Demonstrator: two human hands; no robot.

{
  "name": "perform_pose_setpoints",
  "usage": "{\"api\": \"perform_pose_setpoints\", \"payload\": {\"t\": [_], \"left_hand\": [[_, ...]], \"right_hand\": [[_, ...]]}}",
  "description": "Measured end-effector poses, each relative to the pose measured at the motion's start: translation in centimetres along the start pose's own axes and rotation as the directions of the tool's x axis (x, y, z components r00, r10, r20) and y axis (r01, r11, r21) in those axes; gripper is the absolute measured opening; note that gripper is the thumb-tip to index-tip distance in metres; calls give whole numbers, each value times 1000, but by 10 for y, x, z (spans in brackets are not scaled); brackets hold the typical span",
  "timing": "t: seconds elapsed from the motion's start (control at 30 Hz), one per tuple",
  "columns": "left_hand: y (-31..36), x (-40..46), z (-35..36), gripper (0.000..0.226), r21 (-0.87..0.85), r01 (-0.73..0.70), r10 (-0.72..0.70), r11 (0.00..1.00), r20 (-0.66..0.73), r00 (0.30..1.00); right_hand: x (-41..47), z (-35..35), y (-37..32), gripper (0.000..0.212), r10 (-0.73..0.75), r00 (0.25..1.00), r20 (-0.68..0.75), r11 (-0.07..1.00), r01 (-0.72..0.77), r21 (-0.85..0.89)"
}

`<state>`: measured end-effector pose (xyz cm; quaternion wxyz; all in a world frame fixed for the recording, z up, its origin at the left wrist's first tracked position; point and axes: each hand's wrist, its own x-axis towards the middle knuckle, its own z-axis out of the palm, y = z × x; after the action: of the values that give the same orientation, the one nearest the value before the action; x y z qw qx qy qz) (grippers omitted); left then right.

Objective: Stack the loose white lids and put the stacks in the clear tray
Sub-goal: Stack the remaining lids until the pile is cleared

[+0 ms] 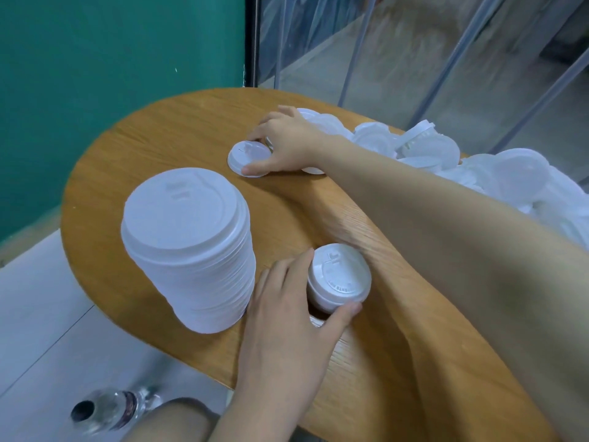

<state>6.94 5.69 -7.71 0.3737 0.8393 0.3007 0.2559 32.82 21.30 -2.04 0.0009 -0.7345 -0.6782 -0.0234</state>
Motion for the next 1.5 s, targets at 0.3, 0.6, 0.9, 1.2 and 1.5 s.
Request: {"api": "perform_pose_setpoints", "payload": {"t": [0.3, 0.6, 0.9, 1.2, 1.5], "left_hand": [[0, 1, -3, 73, 1, -9, 9, 1000, 26, 1000], [2, 4, -5, 57, -21, -2, 3, 1000, 56, 998], [5, 3, -8, 62, -18, -21, 23, 1000, 89, 996], [4, 4, -10, 64, -21, -33, 36, 999, 123, 992], [2, 3, -12, 60, 15, -39, 36, 999, 144, 989]], "right_hand": [[-78, -39, -25, 51, 214, 966, -148, 866, -117, 485], [-218, -62, -51, 66, 358, 933, 25, 792, -318, 521], [-284, -40, -85, 69, 429, 898, 94, 762, -416, 496], [-276, -39, -85, 75, 429, 888, 166, 773, -456, 441], [-280, -39, -82, 76, 402, 893, 205, 764, -450, 462]]}}
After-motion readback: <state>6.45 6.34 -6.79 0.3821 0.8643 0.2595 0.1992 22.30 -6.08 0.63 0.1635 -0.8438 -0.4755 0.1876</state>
